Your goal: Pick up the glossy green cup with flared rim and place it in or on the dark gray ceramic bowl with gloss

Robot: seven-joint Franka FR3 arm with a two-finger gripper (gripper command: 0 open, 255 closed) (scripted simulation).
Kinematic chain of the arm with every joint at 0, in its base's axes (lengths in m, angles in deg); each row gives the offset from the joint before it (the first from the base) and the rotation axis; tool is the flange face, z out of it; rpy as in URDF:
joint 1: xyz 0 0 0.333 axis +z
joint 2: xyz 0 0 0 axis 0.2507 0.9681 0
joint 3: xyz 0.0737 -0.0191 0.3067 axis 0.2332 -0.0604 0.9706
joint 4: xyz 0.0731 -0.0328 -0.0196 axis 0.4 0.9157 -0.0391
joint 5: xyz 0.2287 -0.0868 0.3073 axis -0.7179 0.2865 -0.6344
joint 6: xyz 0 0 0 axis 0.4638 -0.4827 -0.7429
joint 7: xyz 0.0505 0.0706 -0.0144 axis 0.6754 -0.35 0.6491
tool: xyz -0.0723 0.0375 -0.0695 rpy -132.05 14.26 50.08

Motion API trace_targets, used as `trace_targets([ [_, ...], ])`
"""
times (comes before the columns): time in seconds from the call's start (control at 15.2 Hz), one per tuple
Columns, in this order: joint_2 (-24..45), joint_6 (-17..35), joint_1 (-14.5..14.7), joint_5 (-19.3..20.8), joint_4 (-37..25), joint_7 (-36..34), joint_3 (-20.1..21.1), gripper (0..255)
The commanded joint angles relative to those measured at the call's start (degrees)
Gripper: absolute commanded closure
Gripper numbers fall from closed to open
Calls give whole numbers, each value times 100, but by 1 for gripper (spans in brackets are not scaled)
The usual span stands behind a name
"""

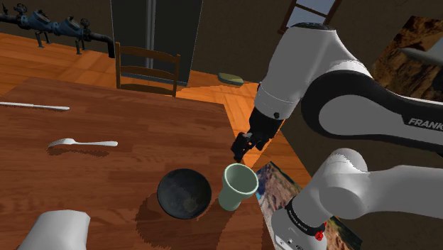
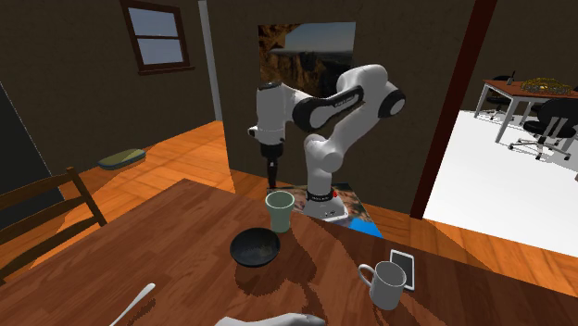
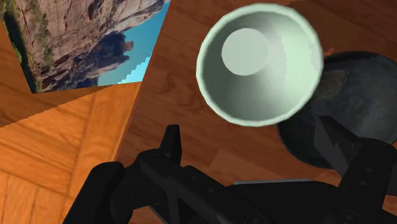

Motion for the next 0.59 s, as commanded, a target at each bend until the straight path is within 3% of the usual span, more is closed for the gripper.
trace_targets([
  [0.0,143,302,85,-205,99,-316,413,0],
  [0.33,705,1028,156,-597,124,-1102,1484,0],
  [0.53,785,1227,153,-658,240,-1121,1592,0],
])
